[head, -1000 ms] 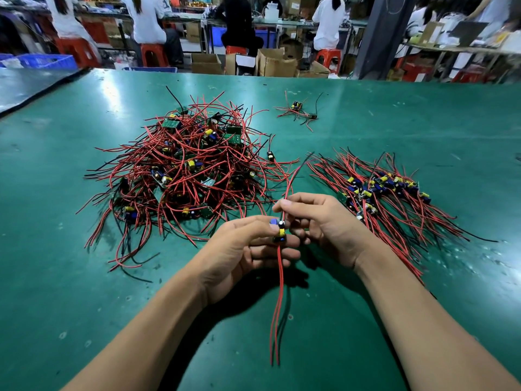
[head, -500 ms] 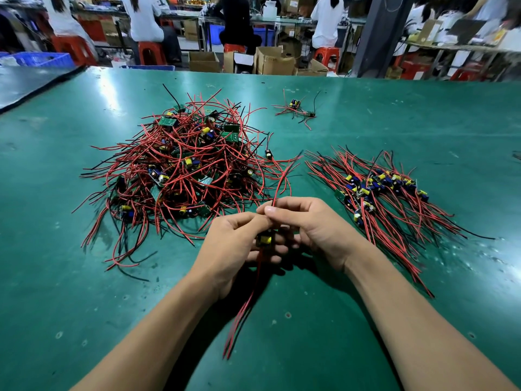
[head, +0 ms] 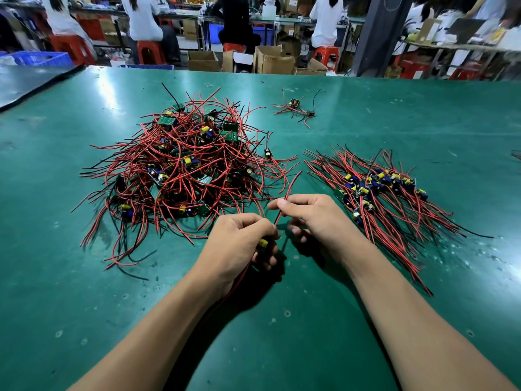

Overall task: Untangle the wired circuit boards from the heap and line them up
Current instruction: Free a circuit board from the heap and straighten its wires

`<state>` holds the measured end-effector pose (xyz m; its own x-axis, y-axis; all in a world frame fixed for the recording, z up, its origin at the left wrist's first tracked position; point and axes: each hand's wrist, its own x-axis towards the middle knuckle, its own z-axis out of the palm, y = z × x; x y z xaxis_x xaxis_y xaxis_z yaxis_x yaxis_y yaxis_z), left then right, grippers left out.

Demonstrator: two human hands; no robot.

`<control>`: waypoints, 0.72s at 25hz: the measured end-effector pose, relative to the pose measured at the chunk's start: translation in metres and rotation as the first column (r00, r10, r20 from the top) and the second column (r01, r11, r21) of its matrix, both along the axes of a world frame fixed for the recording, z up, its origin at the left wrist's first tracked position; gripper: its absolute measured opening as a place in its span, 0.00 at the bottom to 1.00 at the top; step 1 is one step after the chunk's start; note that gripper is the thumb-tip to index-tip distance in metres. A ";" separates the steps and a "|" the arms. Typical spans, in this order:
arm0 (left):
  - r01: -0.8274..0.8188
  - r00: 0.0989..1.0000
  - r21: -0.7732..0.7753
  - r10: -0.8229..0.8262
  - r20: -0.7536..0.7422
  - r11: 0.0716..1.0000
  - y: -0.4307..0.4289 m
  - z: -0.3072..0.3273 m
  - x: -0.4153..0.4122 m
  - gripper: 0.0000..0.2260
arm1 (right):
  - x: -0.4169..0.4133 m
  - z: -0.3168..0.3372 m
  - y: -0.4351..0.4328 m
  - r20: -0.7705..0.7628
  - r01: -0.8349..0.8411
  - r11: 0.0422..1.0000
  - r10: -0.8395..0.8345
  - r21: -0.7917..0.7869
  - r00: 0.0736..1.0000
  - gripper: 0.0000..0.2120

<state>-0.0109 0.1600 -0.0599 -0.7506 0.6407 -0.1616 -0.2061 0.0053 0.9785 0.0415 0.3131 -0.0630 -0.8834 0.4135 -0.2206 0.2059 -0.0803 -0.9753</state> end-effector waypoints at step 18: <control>0.030 0.999 -0.022 -0.029 0.026 0.999 -0.001 -0.004 -0.002 0.07 | 0.000 -0.002 0.007 -0.016 -0.123 0.990 0.122 -0.066 0.992 0.07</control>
<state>-0.0128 0.1585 -0.0636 -0.7266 0.6587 -0.1955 -0.2309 0.0339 0.9724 0.0416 0.3204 -0.0655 -0.9291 0.2867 -0.2337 0.2071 -0.1204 -0.9709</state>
